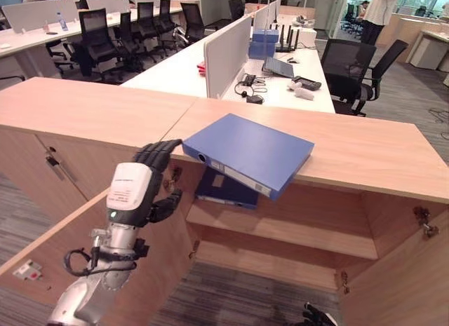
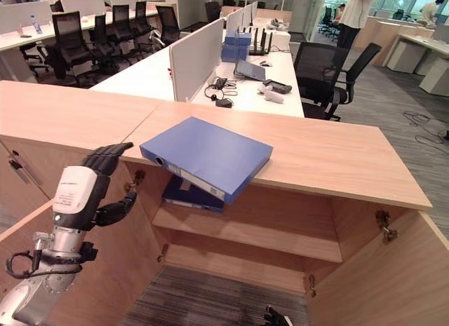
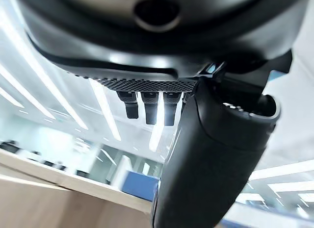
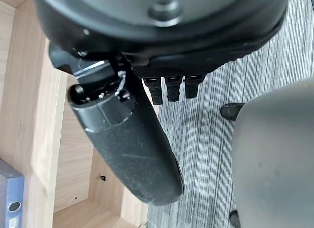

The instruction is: Put the empty folder in the office cabinet

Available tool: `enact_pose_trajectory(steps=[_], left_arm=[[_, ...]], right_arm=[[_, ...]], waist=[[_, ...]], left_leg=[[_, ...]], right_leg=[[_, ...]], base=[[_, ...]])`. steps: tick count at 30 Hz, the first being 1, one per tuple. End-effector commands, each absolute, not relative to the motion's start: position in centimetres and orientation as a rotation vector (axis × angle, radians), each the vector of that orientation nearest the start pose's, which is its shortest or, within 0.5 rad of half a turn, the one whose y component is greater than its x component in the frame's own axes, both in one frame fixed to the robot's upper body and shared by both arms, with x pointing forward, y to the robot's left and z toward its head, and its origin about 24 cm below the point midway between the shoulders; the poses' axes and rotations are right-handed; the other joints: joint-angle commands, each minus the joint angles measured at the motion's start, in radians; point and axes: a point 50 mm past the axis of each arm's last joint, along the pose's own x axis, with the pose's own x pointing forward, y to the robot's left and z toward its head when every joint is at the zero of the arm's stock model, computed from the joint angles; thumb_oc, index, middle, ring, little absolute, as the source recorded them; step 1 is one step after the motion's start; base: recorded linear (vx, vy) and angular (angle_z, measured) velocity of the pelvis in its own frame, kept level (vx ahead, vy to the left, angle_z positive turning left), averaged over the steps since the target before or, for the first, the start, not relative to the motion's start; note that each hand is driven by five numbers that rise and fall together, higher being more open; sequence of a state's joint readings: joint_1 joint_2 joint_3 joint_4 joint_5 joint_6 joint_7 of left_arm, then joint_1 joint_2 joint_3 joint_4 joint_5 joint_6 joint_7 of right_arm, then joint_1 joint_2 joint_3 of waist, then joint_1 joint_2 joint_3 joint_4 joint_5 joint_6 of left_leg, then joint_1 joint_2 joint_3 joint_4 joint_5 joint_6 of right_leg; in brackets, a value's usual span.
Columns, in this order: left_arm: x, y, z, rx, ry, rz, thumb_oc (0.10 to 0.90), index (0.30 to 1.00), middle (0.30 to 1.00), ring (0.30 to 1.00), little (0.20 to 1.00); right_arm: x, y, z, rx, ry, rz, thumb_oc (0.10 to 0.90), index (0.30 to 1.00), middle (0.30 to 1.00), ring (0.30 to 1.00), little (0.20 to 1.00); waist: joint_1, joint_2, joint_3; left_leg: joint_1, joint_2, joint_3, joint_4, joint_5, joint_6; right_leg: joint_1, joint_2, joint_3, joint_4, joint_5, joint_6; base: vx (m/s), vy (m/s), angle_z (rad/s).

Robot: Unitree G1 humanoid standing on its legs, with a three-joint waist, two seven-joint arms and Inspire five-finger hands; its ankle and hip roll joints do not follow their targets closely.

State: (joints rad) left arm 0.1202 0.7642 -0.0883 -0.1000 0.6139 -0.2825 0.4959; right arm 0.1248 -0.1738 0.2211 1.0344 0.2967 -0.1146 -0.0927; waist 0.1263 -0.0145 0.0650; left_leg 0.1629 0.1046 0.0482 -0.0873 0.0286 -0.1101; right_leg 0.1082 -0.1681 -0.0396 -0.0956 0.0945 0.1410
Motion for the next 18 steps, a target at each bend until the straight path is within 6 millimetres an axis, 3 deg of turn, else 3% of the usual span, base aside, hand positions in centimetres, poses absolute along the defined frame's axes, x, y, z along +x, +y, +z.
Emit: enact_pose_trajectory(steps=[1, 8, 18], left_arm=[[24.4, 21.7, 16.4, 1.236, -0.853, 0.104, 0.8, 0.9, 0.9, 0.9, 0.9], [25.1, 21.5, 15.9, 1.308, -0.82, 0.02, 0.8, 0.9, 0.9, 0.9, 0.9], [26.6, 20.7, 17.4, 1.42, -0.892, -0.032, 0.8, 0.9, 0.9, 0.9, 0.9]], right_arm=[[11.3, -20.7, -14.9, -0.075, 0.944, -0.132, 0.8, 0.9, 0.9, 0.9, 0.9], [11.2, -21.7, -14.9, -0.062, 0.952, -0.189, 0.8, 0.9, 0.9, 0.9, 0.9], [10.0, -21.6, -15.4, -0.031, 0.995, -0.208, 0.8, 0.9, 0.9, 0.9, 0.9]], waist=[[-0.027, 0.027, 0.015], [-0.052, 0.053, 0.013], [-0.08, 0.056, 0.006]], left_leg=[[0.001, -0.039, 0.001, 0.0, -0.043, 0.013], [0.003, -0.041, 0.013, 0.0, -0.042, 0.012], [0.007, -0.04, 0.024, 0.0, -0.046, 0.012]], right_leg=[[0.074, 0.022, -0.011, 0.008, -0.126, 0.035], [0.071, 0.02, -0.005, 0.008, -0.127, 0.037], [0.071, 0.023, 0.005, 0.008, -0.127, 0.036]], base=[[0.0, 0.0, 0.0], [0.01, 0.006, -0.02], [0.01, 0.0, -0.02]])
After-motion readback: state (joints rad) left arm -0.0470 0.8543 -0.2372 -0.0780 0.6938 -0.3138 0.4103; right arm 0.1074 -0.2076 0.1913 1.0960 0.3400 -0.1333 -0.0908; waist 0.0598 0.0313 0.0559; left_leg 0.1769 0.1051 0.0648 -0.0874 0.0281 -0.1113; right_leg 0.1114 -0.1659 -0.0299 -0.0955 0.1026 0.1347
